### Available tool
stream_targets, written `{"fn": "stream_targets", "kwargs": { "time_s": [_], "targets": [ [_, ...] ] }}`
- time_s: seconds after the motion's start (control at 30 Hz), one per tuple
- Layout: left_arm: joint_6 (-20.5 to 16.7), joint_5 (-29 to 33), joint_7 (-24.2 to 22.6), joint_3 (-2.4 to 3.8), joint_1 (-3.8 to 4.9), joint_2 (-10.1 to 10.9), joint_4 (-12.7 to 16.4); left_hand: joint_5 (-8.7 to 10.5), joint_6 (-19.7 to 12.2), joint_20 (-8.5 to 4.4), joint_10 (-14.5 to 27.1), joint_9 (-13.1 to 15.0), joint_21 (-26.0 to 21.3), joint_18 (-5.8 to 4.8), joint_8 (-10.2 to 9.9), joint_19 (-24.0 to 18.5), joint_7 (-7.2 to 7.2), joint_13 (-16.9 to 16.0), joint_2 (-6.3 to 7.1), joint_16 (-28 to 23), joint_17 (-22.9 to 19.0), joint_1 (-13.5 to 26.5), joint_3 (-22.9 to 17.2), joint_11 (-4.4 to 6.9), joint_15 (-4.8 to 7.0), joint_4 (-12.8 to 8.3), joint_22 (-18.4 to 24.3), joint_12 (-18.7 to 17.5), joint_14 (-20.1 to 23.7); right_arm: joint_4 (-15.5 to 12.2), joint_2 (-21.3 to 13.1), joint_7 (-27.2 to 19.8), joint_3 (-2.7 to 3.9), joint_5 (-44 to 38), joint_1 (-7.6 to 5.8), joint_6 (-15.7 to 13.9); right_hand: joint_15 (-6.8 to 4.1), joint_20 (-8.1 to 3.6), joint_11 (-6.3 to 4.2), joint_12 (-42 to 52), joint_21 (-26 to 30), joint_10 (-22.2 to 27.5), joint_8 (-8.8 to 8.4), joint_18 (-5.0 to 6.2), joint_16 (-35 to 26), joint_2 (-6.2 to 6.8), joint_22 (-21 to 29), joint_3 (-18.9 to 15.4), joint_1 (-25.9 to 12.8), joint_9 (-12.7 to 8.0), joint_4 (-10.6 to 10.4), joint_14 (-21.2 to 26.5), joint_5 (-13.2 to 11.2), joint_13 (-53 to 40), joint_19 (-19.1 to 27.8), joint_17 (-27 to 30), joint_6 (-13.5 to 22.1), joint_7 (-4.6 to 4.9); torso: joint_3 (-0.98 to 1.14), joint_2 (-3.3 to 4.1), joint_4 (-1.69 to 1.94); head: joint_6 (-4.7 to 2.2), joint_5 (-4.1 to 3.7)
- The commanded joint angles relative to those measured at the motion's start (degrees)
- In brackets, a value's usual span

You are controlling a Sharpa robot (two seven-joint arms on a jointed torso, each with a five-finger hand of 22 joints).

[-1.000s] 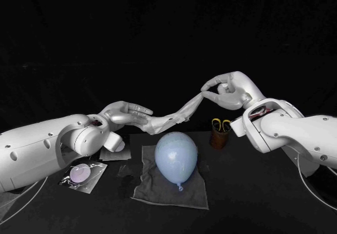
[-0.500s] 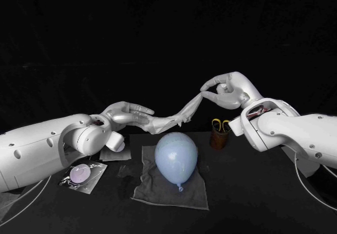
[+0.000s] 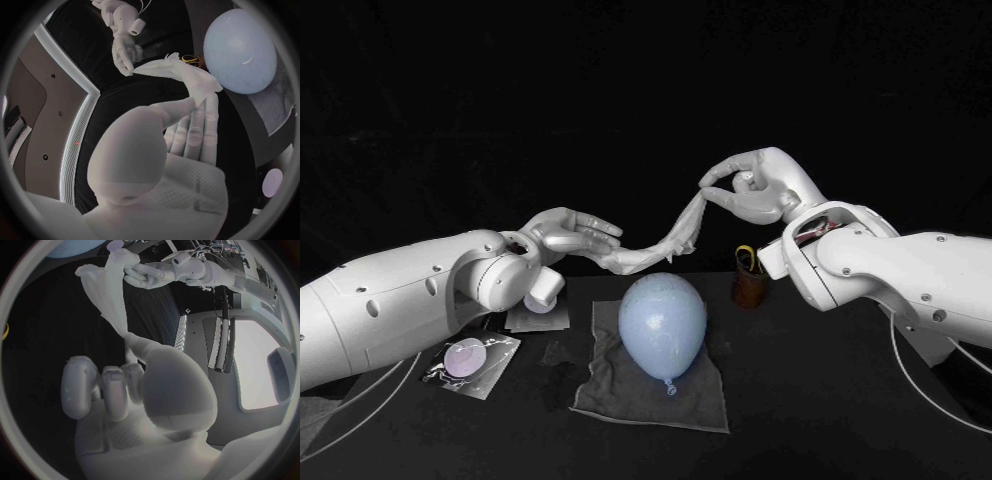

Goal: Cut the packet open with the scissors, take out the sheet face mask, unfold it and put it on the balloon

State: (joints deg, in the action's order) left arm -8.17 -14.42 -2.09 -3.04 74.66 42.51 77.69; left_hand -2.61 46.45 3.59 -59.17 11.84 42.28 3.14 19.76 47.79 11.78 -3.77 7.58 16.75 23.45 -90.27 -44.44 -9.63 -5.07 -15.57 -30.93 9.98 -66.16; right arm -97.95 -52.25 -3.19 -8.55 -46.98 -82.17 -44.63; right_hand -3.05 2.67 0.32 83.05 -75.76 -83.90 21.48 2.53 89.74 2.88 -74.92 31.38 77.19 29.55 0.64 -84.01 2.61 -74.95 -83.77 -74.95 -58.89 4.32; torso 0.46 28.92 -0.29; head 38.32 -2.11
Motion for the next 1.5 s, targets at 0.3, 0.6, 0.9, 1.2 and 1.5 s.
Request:
{"fn": "stream_targets", "kwargs": {
  "time_s": [0.3,0.6,0.9,1.2,1.5],
  "targets": [
    [2.54,-6.98,0.63,-0.34,0.12,-2.59,-3.79,-0.28,-1.16,1.41,0.79,0.09,1.48,5.2,0.88,-1.29,1.54,0.06,0.47,0.44,0.06,0.15,-1.73,0.2,0.68,-0.61,-0.9,0.37,0.42,2.88,3.1,-2.67,0.22,2.07,-2.23,0.33,-0.5,-0.01,-0.36,0.22,-0.12,-3.24,0.3,0.22,0.26,-0.22,-11.43,0.53,-0.51,2.31,0.02,-5.99,0.18,-11.11,-1.12,-15.05,-0.29,0.05,-0.08,0.04,0.06,-0.93,-0.19],
    [3.14,-7.51,0.78,-0.63,0.12,-4.09,-5.63,-0.28,-1.99,2.48,1.77,0.06,1.75,5.93,1.18,-2.51,1.82,0.14,0.62,0.24,-0.13,0.91,-1.76,-0.14,0.29,-0.36,-0.97,0.2,1.89,4.78,5.32,-2.87,0.45,2.25,-3.17,0.47,-0.5,-0.01,-0.36,0.22,-0.12,-3.24,0.3,0.22,0.26,-0.22,-11.43,0.53,-0.51,2.31,0.02,-5.99,0.18,-11.11,-1.12,-15.05,-0.29,0.05,-0.05,0.04,0.02,-1.48,-0.1],
    [4.12,-7.44,-0.11,-0.74,0.11,-4.86,-7.19,-0.17,-4.51,9.14,6.57,0.22,-10.85,3.32,2.5,-11.42,1.44,0.15,1.61,-6.52,-4.31,10.5,0.37,-2.06,-4.91,5.5,7.3,-1.17,17.2,5.74,6.6,-2.87,0.52,2.27,-3.86,0.95,-0.5,-0.01,-0.36,0.22,-0.12,-3.24,0.3,0.22,0.26,-0.22,-11.43,0.53,-0.51,2.31,0.02,-5.99,0.18,-11.11,-1.12,-15.05,-0.29,0.05,0.0,0.06,0.01,-1.65,-0.25],
    [6.18,-8.9,0.39,-0.76,0.12,-5.01,-7.61,-0.21,-5.98,13.12,8.03,0.19,-23.2,6.43,2.98,-9.08,-0.78,0.08,3.92,-7.59,-7.17,13.15,9.35,-1.53,-5.34,11.07,17.48,-1.27,20.87,6.58,7.14,-2.94,0.53,2.24,-4.05,1.32,-0.49,-0.01,-0.35,0.27,-0.2,-3.26,0.35,0.21,0.26,-0.23,-11.45,0.64,-0.58,2.35,0.07,-5.99,0.18,-11.14,-1.14,-15.05,-0.22,0.06,0.0,0.02,-0.01,-1.68,-0.32],
    [3.19,-7.15,-4.51,-0.6,0.1,-5.34,-7.98,-0.21,-4.21,13.11,5.87,0.18,-27.98,6.68,3.23,-5.08,-0.29,-0.1,2.91,-6.39,-8.24,11.17,15.04,-1.56,-5.0,14.67,22.12,-0.43,19.62,6.95,6.89,-2.17,0.55,1.8,-4.34,4.59,-0.49,-0.01,-0.34,0.25,0.11,-3.25,0.39,0.26,0.26,-0.22,-11.37,0.72,-0.63,2.39,0.11,-5.99,0.19,-11.13,-1.03,-15.05,-0.16,0.07,-0.05,0.11,-0.04,-2.4,-0.78]
  ]
}}
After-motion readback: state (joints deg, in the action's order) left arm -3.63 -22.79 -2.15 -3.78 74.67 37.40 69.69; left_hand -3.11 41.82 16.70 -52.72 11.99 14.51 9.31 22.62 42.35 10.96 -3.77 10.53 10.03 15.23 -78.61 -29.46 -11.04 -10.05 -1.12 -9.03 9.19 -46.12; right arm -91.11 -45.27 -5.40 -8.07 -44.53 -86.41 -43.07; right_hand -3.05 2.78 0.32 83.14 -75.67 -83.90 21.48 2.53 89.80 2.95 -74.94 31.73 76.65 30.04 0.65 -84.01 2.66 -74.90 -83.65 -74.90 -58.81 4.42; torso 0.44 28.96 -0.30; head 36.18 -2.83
